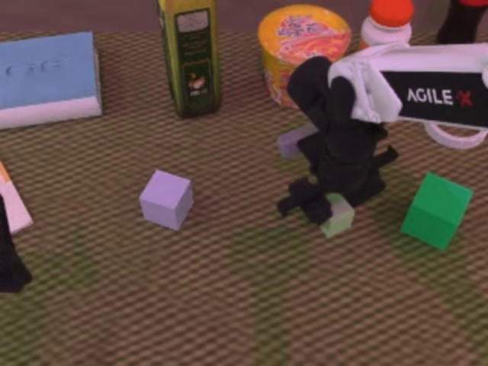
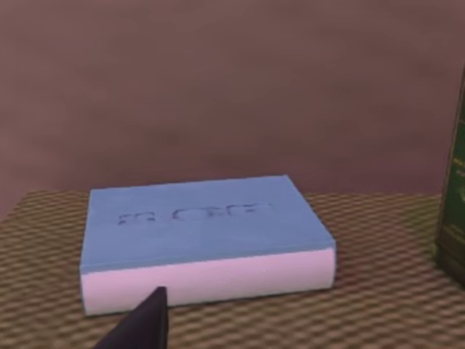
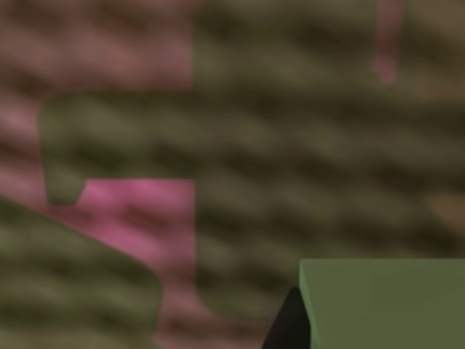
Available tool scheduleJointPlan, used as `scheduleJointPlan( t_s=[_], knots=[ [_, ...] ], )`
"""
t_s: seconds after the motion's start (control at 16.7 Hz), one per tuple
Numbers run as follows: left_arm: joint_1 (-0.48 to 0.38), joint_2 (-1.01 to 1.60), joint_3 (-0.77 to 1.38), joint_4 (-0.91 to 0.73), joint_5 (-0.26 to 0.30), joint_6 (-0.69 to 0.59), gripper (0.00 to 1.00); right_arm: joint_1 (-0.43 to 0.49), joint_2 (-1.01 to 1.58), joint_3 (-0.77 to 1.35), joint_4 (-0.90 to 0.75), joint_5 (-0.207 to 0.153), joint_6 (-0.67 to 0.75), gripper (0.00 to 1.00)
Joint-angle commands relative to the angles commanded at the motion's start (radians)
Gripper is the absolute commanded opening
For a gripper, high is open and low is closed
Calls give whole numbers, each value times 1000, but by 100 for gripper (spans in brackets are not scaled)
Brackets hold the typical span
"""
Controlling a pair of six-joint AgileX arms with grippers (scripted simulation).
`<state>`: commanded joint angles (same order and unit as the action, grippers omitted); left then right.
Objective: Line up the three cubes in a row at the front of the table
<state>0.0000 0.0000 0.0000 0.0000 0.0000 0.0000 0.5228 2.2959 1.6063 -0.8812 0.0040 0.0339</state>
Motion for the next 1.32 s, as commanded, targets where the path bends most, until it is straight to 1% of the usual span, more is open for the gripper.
scheduleJointPlan(
  t_s=[0.42,0.54,0.66,0.96,1.32],
  knots=[
    [0,0,0,0,0,0,100,0,0,0,0,0,0,0],
    [0,0,0,0,0,0,100,-2,-37,16,-15,1,0,0],
    [0,0,0,0,0,0,100,1,-48,45,-53,1,-1,0],
    [0,0,0,0,0,0,100,6,-103,152,-226,0,-1,0],
    [0,0,0,0,0,0,100,2,-114,165,-245,0,2,0]
  ],
)
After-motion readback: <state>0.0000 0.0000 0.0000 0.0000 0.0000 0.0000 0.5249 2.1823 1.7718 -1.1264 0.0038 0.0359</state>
